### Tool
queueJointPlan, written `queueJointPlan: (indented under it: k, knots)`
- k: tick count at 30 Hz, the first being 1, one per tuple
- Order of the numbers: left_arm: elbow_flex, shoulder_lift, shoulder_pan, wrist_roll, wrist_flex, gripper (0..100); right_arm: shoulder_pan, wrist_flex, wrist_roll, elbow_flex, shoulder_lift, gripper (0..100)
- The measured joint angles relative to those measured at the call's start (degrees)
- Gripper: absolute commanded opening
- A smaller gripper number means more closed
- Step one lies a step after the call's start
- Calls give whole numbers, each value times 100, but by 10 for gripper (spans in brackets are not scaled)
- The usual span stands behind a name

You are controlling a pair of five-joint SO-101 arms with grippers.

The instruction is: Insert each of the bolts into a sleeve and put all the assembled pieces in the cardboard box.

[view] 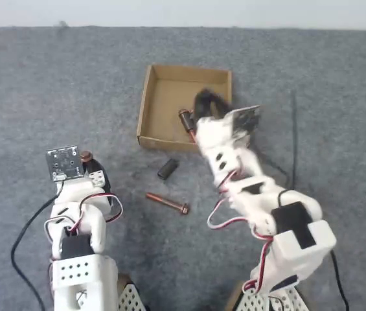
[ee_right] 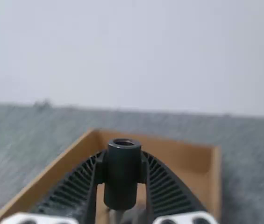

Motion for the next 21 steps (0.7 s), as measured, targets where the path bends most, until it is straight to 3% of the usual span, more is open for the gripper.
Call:
queueJointPlan:
  k: [7, 21]
  knots:
    - [0, 0, 0, 0, 0, 12, -615, 0, 0, 844, -413, 6]
    - [0, 0, 0, 0, 0, 12, -1011, -580, 0, 2708, -1741, 6]
